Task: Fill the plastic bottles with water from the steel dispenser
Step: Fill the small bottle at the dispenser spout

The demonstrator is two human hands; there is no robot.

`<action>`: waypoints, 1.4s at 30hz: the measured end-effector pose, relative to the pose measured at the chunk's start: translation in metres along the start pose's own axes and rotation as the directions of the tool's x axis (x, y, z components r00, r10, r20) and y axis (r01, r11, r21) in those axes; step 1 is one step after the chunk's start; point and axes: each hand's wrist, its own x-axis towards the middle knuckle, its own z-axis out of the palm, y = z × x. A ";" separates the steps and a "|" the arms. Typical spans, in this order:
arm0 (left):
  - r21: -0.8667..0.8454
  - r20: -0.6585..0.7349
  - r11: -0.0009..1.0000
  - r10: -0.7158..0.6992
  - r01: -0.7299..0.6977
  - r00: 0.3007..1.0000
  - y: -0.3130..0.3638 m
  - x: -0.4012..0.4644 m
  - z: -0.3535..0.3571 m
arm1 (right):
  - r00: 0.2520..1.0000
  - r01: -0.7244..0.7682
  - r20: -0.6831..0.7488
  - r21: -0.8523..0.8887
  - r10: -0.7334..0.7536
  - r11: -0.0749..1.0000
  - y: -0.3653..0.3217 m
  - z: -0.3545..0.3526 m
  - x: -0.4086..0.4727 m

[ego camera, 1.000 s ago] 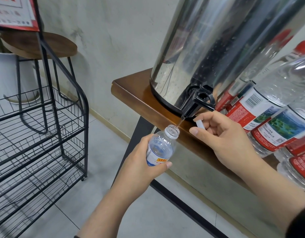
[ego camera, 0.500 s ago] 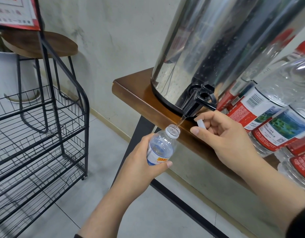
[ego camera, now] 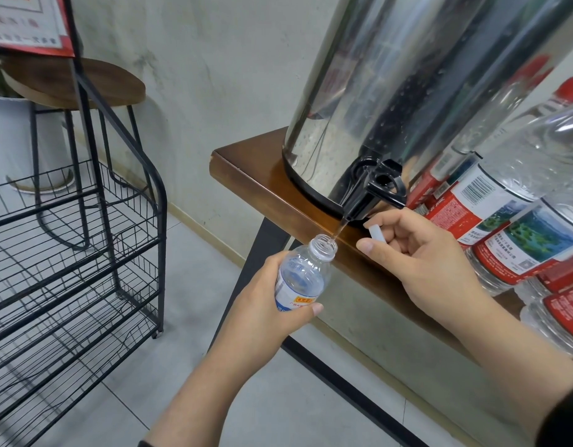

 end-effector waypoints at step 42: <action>0.012 -0.005 1.000 0.003 -0.003 1.000 0.004 -0.001 0.001 | 1.000 -0.002 -0.001 0.007 0.002 1.000 -0.001 0.000 0.000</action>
